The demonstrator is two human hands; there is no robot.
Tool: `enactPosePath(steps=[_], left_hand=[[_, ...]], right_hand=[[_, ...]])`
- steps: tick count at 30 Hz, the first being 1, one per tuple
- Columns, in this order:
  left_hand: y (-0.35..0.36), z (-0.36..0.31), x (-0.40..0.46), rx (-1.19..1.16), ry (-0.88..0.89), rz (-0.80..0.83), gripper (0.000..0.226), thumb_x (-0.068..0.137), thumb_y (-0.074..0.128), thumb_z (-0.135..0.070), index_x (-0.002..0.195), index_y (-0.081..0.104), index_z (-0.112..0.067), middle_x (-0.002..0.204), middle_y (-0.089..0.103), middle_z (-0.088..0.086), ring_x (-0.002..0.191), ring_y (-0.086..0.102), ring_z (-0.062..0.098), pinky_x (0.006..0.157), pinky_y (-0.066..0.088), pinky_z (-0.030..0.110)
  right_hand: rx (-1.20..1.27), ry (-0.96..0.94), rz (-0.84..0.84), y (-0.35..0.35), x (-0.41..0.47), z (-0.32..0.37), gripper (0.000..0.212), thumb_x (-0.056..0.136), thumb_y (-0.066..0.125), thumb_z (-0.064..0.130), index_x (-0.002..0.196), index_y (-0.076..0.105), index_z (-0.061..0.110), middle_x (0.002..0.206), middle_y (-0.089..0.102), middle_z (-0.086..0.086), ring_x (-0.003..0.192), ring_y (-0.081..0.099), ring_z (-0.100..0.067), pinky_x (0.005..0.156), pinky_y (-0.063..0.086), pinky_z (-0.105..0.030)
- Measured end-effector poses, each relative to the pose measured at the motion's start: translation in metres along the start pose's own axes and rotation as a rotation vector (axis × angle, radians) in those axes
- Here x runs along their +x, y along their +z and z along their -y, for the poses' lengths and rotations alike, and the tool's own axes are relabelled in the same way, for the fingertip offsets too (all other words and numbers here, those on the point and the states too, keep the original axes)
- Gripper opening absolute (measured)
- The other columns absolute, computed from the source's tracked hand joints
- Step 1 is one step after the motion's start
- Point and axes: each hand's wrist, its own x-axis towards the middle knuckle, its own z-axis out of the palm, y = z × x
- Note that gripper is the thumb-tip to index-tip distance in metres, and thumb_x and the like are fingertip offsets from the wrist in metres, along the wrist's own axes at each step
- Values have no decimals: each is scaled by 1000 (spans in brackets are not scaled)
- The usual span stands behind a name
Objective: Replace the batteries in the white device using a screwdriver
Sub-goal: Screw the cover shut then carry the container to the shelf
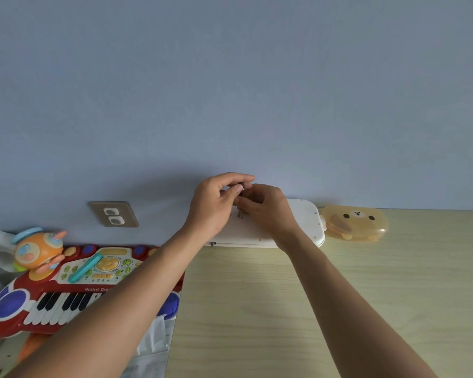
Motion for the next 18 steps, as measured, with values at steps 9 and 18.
enactPosePath(steps=[9,18], left_hand=[[24,-19,1,-74,19,-18,34,97,56,-11,126,65,-26,115,69,-9,108,62,1,86,49,13],[100,-40,0,287,-74,291,50,79,78,-43,126,66,-29,129,61,-7,125,53,10,108,41,34]], right_hand=[[133,-20,-182,-47,-17,10,14,95,59,9,97,71,3,76,73,-9,67,63,-16,71,56,-34],[-113,214,-395,-170,-60,-19,29,95,37,8,113,58,16,93,56,0,74,50,-15,61,38,-28]])
